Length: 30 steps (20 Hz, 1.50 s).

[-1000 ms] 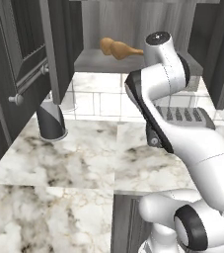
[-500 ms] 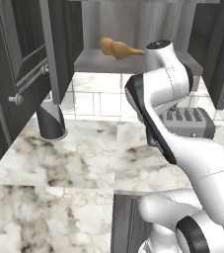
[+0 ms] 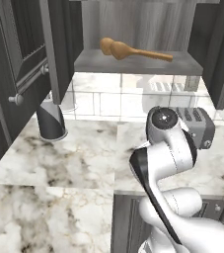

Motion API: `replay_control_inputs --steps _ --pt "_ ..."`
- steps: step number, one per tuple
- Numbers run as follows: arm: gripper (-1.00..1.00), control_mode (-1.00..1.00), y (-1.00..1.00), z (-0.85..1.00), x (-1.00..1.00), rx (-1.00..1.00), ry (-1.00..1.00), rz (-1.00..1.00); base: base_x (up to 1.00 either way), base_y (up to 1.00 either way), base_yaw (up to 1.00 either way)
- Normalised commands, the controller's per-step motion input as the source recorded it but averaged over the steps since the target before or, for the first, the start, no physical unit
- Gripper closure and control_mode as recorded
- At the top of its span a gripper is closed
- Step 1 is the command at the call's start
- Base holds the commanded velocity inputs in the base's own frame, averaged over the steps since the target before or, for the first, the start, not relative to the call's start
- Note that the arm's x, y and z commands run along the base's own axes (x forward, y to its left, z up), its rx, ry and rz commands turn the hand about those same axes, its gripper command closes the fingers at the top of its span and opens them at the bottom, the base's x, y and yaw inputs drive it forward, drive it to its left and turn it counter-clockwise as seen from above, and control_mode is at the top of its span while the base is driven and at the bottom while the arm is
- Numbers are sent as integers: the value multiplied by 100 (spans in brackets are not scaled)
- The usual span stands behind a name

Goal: Organize the utensils by type. Pick up the wooden spoons from the counter and place them in the open cabinet. Then pick up the metallic utensils from the counter and place them in the open drawer.

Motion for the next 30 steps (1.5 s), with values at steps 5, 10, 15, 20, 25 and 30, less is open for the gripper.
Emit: replay_control_inputs --steps 5,10,15,20,25,30 --pt "-100 -100 1 -20 19 22 22 -2 0 0 0" --pt "-100 -100 6 -18 12 -3 2 0 0 0 0" --pt "-100 -100 4 -7 3 -6 0 0 0 0 0" --pt "-100 -100 0 0 0 0 0 0 0 0 0" --pt "-100 -100 0 0 -4 0 0 0 0 0 0" --pt "-100 100 -1 -5 -19 0 0 0 -48 -12 0"
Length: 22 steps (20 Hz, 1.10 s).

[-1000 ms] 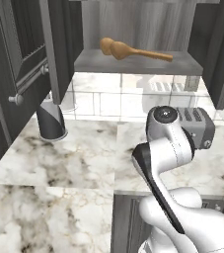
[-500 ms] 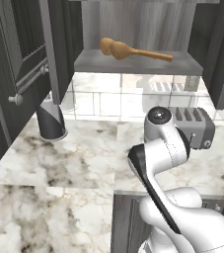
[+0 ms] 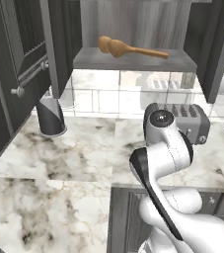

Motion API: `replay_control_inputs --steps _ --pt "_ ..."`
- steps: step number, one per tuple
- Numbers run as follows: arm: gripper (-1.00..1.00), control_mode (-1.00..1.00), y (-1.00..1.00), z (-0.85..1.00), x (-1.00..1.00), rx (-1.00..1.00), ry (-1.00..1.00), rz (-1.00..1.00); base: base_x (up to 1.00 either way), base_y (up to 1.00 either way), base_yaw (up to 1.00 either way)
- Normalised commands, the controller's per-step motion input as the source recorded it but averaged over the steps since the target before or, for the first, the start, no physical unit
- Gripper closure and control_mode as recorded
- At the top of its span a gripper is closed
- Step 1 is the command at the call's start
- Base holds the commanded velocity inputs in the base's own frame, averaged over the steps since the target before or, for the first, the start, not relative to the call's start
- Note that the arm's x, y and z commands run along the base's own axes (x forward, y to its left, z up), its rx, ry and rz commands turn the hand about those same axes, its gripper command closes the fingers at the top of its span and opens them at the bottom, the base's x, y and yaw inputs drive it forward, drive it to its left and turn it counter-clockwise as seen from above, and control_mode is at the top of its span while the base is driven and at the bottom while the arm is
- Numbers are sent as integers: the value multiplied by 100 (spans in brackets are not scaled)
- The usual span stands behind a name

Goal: Organize the utensils by type. Pick up the wooden spoons from the counter and place them in the open cabinet. Then pick up the metallic utensils from the counter and place them in the open drawer.

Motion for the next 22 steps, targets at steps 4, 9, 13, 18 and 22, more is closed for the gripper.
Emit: replay_control_inputs --steps 4,9,13,18,22 --pt "-100 100 0 0 0 0 0 0 -85 -27 0" --pt "-100 100 0 0 0 0 0 0 -86 -35 -1" --pt "-100 100 0 0 0 0 0 0 -61 -68 -18" --pt "-100 100 0 0 0 0 0 0 -41 -92 -21" --pt "-100 100 0 0 0 0 0 0 -22 -100 -24"
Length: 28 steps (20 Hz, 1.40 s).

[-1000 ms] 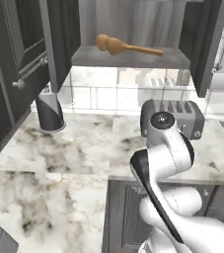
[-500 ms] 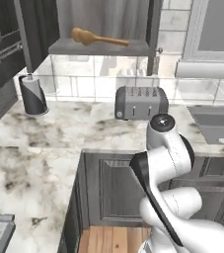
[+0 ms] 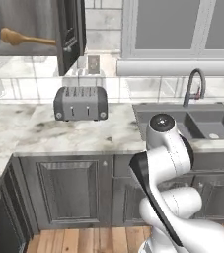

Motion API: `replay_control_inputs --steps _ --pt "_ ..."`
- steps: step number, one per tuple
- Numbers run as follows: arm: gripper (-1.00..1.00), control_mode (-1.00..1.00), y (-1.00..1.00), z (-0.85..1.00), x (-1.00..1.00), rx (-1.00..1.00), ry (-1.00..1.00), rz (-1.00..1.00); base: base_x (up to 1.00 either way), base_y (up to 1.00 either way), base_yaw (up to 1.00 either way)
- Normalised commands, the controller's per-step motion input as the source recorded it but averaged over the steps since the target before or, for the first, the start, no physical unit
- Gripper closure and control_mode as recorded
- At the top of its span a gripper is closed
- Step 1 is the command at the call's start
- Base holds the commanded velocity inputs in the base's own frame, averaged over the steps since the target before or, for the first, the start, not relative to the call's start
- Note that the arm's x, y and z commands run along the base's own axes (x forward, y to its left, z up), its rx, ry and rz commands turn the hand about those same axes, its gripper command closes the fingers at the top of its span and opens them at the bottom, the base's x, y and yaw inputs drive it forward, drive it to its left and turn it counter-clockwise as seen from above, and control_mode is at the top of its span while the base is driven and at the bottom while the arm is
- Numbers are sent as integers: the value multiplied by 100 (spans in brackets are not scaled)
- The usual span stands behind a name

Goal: Organize the utensils by type. Pick up the wooden spoons from the counter and place them in the open cabinet. Then pick up the metallic utensils from the counter and place them in the open drawer.

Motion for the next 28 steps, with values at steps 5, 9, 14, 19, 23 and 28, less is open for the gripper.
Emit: replay_control_inputs --steps 5,9,14,19,23,28 --pt "-100 100 0 0 0 0 0 0 -10 -100 -28" --pt "-100 100 0 0 0 0 0 0 -3 -100 -27" --pt "-100 100 0 0 0 0 0 0 -1 -99 -29" --pt "-100 100 0 0 0 0 0 0 0 -95 -36" --pt "-100 100 0 0 0 0 0 0 0 -93 -39" --pt "-100 100 0 0 0 0 0 0 0 -92 -39"
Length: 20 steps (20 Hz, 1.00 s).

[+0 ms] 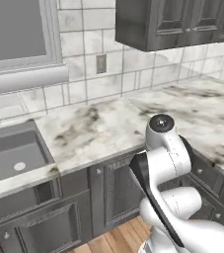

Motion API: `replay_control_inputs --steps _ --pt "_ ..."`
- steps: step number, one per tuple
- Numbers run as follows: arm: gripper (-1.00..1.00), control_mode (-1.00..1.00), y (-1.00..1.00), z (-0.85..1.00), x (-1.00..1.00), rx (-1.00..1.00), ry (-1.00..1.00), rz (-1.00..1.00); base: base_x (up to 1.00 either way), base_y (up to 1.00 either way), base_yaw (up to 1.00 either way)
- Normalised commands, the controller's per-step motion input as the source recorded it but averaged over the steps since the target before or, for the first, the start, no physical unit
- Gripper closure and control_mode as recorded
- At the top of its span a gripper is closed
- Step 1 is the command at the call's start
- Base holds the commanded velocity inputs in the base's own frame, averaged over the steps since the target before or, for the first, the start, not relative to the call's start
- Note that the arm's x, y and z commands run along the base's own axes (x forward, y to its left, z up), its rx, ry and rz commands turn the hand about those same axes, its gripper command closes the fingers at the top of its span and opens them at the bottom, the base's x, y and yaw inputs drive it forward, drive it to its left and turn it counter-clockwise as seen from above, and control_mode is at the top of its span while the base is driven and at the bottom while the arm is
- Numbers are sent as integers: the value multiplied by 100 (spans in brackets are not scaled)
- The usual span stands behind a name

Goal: Organize the utensils by type. Pick up the wooden spoons from the counter and place them in the open cabinet. Then pick up the metallic utensils from the counter and place them in the open drawer.

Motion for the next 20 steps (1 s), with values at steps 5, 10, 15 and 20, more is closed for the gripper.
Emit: replay_control_inputs --steps 5,10,15,20 --pt "-100 100 0 0 0 0 0 0 0 -87 -42" --pt "-100 100 0 0 0 0 0 0 0 -55 -43" --pt "-100 100 0 0 0 0 0 0 -5 -1 -49" --pt "-100 100 0 0 0 0 0 0 -11 8 -86"
